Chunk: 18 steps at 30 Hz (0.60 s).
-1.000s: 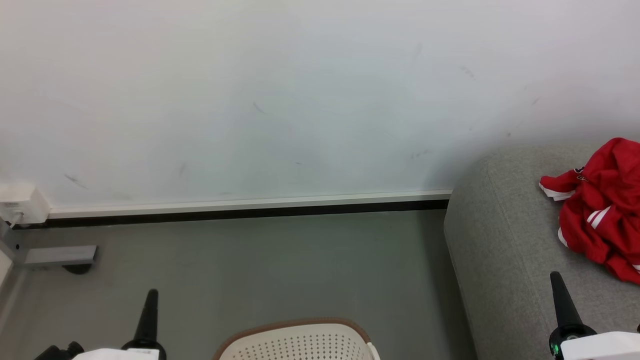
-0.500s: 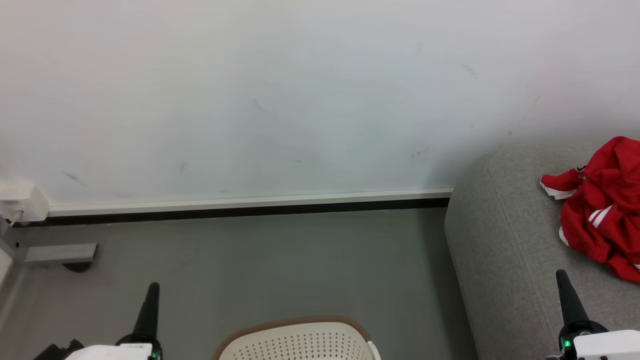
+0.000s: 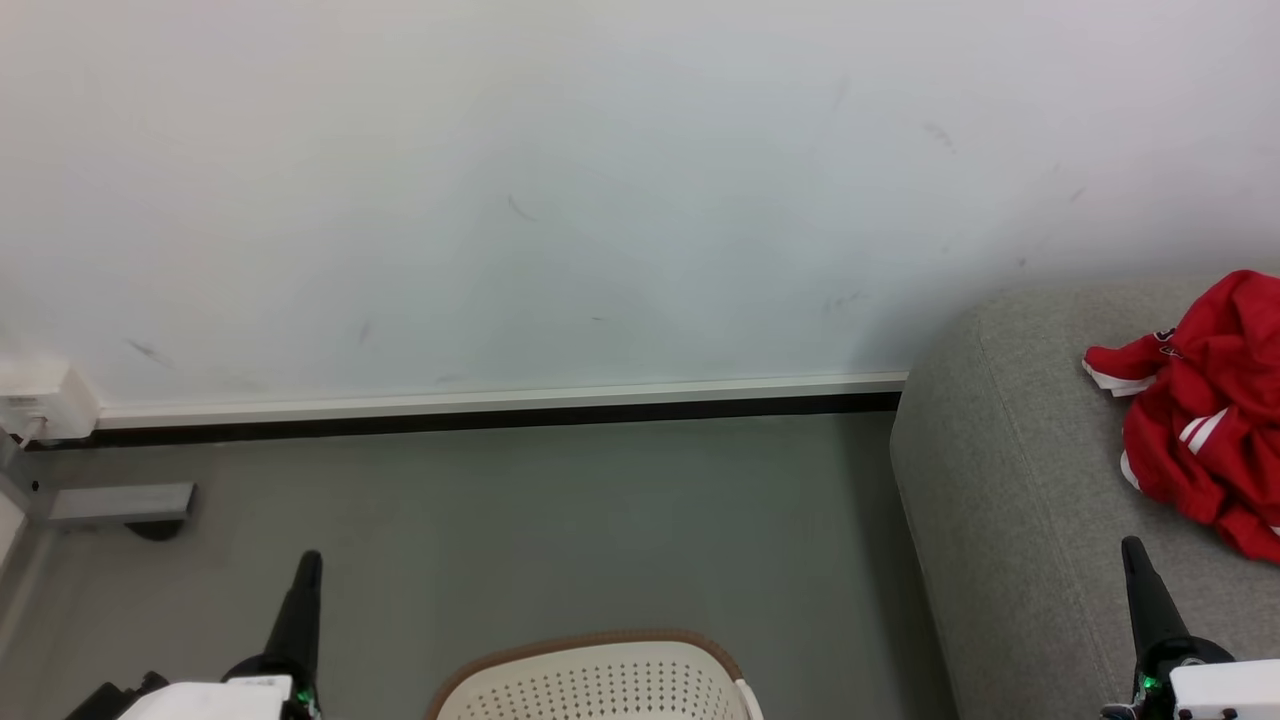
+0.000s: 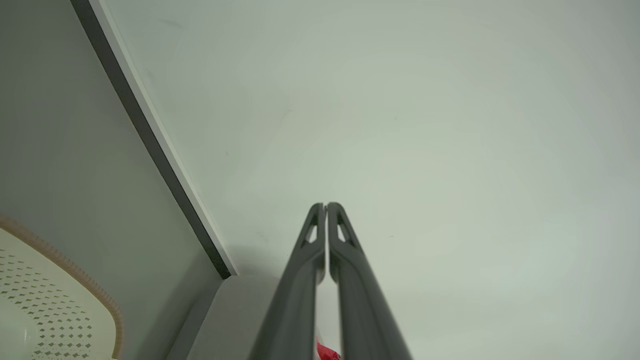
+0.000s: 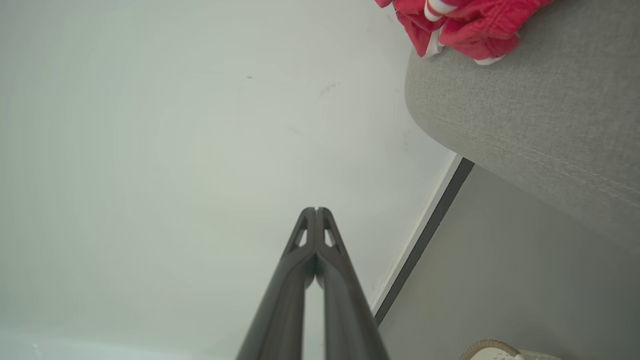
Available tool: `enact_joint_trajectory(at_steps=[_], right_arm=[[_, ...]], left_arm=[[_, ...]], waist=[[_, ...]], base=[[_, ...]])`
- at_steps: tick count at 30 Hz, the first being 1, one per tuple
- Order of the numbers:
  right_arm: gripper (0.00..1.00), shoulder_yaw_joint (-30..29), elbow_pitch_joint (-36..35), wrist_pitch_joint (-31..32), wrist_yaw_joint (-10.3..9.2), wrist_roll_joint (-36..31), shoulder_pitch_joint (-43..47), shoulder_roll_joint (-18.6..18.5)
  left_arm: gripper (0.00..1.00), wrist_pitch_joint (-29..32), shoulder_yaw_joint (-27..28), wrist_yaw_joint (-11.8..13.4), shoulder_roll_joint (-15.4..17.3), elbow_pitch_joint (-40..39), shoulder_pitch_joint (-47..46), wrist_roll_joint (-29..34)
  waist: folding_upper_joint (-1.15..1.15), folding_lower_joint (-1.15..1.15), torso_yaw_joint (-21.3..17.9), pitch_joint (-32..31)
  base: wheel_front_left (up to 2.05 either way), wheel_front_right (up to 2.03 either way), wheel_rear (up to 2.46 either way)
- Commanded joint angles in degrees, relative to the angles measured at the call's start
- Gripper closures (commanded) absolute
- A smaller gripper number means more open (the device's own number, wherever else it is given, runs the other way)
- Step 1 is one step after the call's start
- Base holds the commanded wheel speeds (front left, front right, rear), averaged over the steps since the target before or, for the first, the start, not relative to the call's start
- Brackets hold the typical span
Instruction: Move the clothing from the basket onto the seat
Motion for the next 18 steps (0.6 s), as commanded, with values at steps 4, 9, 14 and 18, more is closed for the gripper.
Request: enact_joint_trajectory(at_steps=[4,9,14,18], right_arm=[[1.00,-0.74,-0.58,0.61,-0.11,2.18,-0.82,-0.05],[1.00,-1.36,-0.61,1.21,-0.11,4.02,-0.82,0.15],[1.00,-1.92,-0.64,1.71,-0.12,5.66,-0.85,0.35],[1.00,-2.30,-0.68,2.19,-0.12,6.94,-0.88,0.52]], left_arm=[[1.00,0.75,-0.01,-0.37,0.41,-0.64,-0.71,-2.60],[1.00,1.25,-0.02,-0.45,0.41,-0.83,-0.82,-4.97],[1.00,1.76,-0.03,-0.54,0.40,-1.04,-0.97,-6.76],[1.00,2.25,-0.04,-0.55,0.41,-1.22,-1.04,-8.56]], waist=[[0.00,0.00,0.02,0.09],[0.00,0.00,0.05,0.20],[0.00,0.00,0.07,0.32],[0.00,0.00,0.09,0.41]], base=[[0.00,0.00,0.00],[0.00,0.00,0.00],[0.00,0.00,0.00],[0.00,0.00,0.00]])
